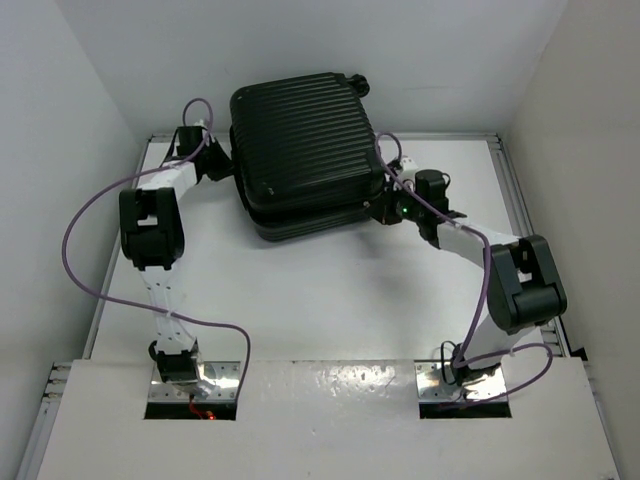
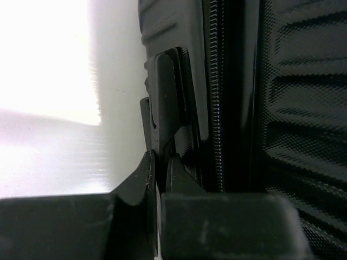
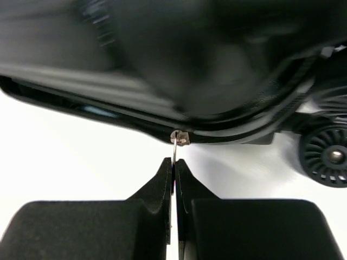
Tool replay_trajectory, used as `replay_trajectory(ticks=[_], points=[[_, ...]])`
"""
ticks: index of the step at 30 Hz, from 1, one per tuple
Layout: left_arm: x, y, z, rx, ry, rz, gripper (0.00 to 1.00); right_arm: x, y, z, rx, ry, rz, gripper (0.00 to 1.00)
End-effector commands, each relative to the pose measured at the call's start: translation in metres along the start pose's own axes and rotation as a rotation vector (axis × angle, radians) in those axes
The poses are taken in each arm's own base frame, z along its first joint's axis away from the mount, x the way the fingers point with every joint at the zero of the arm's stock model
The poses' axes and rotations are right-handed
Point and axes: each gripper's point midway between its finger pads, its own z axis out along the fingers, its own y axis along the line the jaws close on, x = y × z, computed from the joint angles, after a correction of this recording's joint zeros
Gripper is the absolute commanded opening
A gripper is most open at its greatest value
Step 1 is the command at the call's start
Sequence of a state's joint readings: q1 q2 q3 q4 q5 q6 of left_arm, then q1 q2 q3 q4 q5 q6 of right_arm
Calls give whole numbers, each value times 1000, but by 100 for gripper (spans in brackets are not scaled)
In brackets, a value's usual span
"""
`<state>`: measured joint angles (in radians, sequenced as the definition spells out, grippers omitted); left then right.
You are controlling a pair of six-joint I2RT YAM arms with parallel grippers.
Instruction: Pack the luggage
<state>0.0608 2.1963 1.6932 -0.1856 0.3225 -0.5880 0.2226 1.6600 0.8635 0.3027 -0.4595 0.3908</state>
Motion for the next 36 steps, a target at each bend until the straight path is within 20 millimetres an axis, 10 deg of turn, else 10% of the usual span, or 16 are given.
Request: replay_trajectory(ticks=[1,8,13,21,30,36], points=[[67,-50,-2,94,168,-82,0,-27,49,-10,-128,-106,-153,0],[70,-75,-13,165,147,-163,0,10,77,-27,-185,-37,-201,0],[81,-87,-14,195,152,-247,0,8,74,-3,-115,-44,-182,0],[73,-125,-28,289,101,-307,0,-65,49,41,5,-164,-143,0],[105,-177,-32,375,116,-160,0,-170,-42,59,172,-316,-133,0],[130,-229,-21,476,151,-90,0,-166,-35,26,114,-308,-170,0]])
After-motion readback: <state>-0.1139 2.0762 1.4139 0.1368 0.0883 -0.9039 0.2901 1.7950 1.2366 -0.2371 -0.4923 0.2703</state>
